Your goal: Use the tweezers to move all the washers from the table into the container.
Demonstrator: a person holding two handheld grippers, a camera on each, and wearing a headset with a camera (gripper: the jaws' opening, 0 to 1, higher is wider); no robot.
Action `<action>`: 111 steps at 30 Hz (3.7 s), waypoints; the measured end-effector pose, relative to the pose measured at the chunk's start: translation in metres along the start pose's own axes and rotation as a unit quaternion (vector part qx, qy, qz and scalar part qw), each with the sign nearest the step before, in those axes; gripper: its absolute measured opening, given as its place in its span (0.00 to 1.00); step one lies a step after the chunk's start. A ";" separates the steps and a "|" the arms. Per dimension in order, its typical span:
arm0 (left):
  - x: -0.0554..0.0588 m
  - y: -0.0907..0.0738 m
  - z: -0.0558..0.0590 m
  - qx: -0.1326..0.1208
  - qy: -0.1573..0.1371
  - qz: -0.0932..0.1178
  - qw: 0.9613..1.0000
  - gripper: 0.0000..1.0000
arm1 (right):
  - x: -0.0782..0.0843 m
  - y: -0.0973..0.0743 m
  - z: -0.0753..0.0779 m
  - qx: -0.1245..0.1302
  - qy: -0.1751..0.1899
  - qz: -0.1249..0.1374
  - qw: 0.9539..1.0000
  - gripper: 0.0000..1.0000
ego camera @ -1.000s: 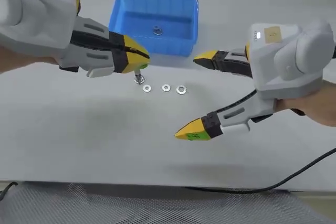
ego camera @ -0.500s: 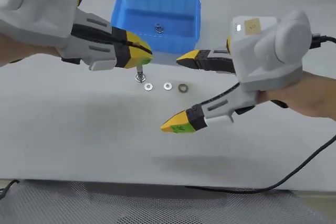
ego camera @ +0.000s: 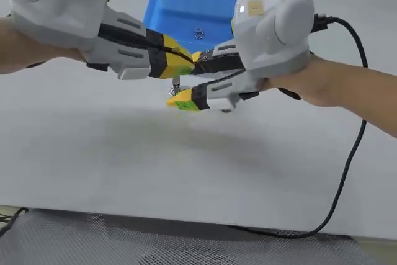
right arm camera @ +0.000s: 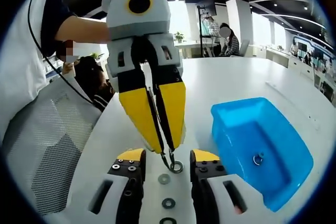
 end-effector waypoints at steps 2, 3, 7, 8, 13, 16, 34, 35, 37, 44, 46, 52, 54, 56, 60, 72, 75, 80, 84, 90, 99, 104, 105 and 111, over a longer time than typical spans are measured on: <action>0.001 0.000 -0.001 0.000 0.001 0.001 1.000 0.06 | -0.002 0.002 0.001 -0.003 -0.005 -0.001 1.000 0.28; 0.000 0.000 0.000 0.001 0.001 0.001 1.000 0.06 | -0.003 0.003 0.006 -0.002 -0.015 -0.005 1.000 0.26; -0.001 0.001 0.001 0.002 0.002 0.003 1.000 0.06 | -0.003 0.005 0.004 -0.002 -0.025 -0.016 1.000 0.20; -0.001 0.001 0.001 0.002 0.002 0.003 1.000 0.06 | -0.002 0.005 0.005 -0.001 -0.028 -0.018 0.999 0.19; -0.002 0.001 0.002 -0.001 0.004 0.002 1.000 0.06 | -0.003 0.006 -0.002 0.000 -0.051 -0.021 0.998 0.11; -0.002 0.000 0.004 -0.005 0.010 0.000 1.000 0.06 | -0.002 0.006 0.002 -0.004 -0.052 -0.020 0.998 0.11; -0.008 0.000 0.012 0.004 0.005 -0.001 1.000 0.08 | -0.002 0.006 -0.003 0.001 -0.074 -0.013 0.997 0.09; -0.008 -0.001 0.013 0.005 0.005 -0.001 1.000 0.08 | -0.002 0.006 -0.003 0.001 -0.074 -0.013 0.997 0.09; -0.008 -0.001 0.014 0.005 0.007 -0.002 1.000 0.09 | -0.002 0.007 -0.002 0.002 -0.075 -0.012 0.997 0.09; -0.005 -0.003 0.013 0.004 0.015 -0.009 1.000 0.10 | -0.003 0.008 -0.001 0.002 -0.076 -0.013 0.997 0.09; -0.006 -0.004 0.013 0.003 0.017 -0.010 1.000 0.10 | -0.003 0.008 -0.001 0.003 -0.076 -0.013 0.997 0.09; -0.004 -0.005 0.014 -0.001 0.023 -0.016 1.000 0.15 | -0.003 0.007 0.000 0.008 -0.076 -0.016 0.997 0.09; -0.004 -0.006 0.014 -0.001 0.023 -0.018 1.000 0.15 | -0.004 0.006 -0.001 0.010 -0.077 -0.016 0.997 0.09; -0.003 -0.006 0.014 -0.002 0.023 -0.019 1.000 0.16 | -0.004 0.005 -0.003 0.010 -0.076 -0.016 0.997 0.09; -0.001 -0.008 0.009 -0.006 0.022 -0.019 1.000 0.19 | -0.004 0.004 -0.003 0.011 -0.077 -0.016 0.997 0.09; 0.014 -0.028 0.004 -0.026 0.000 -0.041 0.999 0.25 | -0.008 -0.003 -0.002 0.018 -0.075 -0.013 0.997 0.09; 0.019 -0.034 0.004 -0.031 -0.012 -0.039 0.999 0.26 | -0.011 -0.008 -0.003 0.020 -0.074 -0.010 0.997 0.09; 0.030 -0.042 0.005 -0.041 -0.024 -0.047 0.998 0.30 | -0.011 -0.012 -0.002 0.022 -0.077 -0.011 0.997 0.09; 0.035 -0.049 0.005 -0.050 -0.039 -0.043 0.997 0.35 | -0.016 -0.021 -0.002 0.029 -0.079 -0.007 0.996 0.09; 0.042 -0.057 0.003 -0.071 -0.050 -0.042 0.995 0.51 | -0.027 -0.033 0.001 0.041 -0.083 0.001 0.996 0.09; 0.055 -0.069 -0.009 -0.111 -0.076 -0.041 0.990 0.75 | -0.047 -0.055 0.006 0.053 -0.101 0.009 0.993 0.09; 0.061 -0.073 -0.010 -0.122 -0.081 -0.036 0.988 0.77 | -0.056 -0.066 0.011 0.060 -0.108 0.009 0.992 0.09; 0.062 -0.073 -0.011 -0.124 -0.083 -0.035 0.988 0.78 | -0.058 -0.069 0.013 0.062 -0.109 0.010 0.992 0.09; 0.071 -0.073 -0.010 -0.127 -0.098 -0.037 0.986 0.82 | -0.059 -0.076 0.037 0.074 -0.108 0.007 0.991 0.09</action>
Point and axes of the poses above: the centre of the closed fingertips' face, and the gripper's own axes: y roughly forward along the fingers, z roughly to its right, x roughly out of its underside, the point moved 2 cm from there along -y, roughly backward along the fingers, and after that the axes turned 15 degrees about -z, right-handed, at the moved point
